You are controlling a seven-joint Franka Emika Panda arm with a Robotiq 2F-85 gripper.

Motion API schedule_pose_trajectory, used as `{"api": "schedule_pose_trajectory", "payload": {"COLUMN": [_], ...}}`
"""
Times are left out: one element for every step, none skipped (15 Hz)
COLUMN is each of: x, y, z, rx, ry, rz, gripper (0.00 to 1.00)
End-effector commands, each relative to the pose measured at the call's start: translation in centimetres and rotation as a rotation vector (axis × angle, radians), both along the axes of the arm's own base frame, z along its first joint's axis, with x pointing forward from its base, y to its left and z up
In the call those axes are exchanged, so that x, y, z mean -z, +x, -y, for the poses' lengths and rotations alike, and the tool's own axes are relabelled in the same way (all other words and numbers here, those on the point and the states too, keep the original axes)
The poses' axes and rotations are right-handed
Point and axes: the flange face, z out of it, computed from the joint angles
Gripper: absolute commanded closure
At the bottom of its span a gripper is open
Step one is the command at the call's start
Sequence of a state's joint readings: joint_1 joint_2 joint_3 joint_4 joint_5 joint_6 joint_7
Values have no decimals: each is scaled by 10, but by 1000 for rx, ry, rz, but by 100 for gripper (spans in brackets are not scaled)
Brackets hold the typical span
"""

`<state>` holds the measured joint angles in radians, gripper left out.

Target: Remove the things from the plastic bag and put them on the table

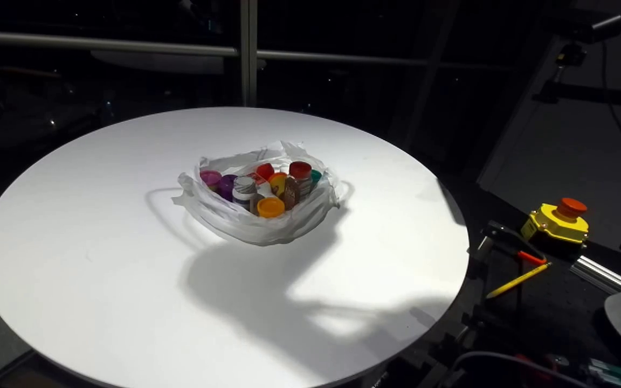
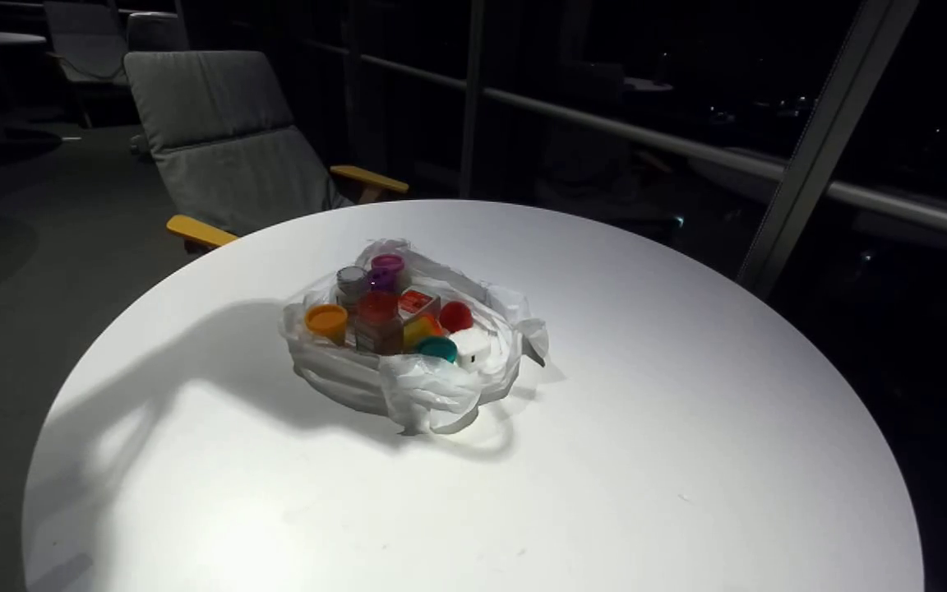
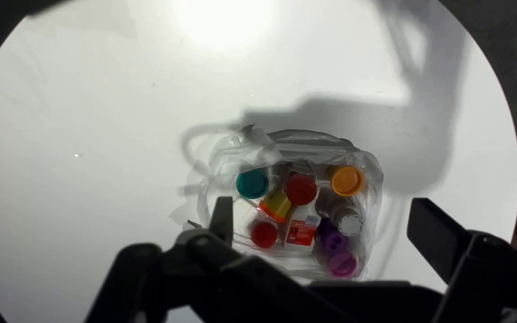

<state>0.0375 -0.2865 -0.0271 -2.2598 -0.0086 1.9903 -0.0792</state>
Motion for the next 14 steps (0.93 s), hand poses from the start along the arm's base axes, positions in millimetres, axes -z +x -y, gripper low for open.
{"api": "schedule_pose_trajectory", "payload": {"x": [42,59,76,93,107,121,133,145,152,160,168,173,179,184], "y": [51,61,71,78,85,92,98,103,106,109,111,113,113,115], "z": [-26,-29,-29,-28,-28,-26,-26,-26,-28,-29,-30,-31,-32,-33], "rx": [89,107,128,151,166,186,197,206,205,202,202,202,202,201], "ry": [-6,-8,-10,-10,-7,-12,-1,-1,9,10,17,18,15,14], "rz": [-3,-12,-18,-29,-34,-42,-42,-51,-52,-62,-69,-72,-57,-55], "gripper": [0,0,0,0,0,0,0,0,0,0,0,0,0,0]}}
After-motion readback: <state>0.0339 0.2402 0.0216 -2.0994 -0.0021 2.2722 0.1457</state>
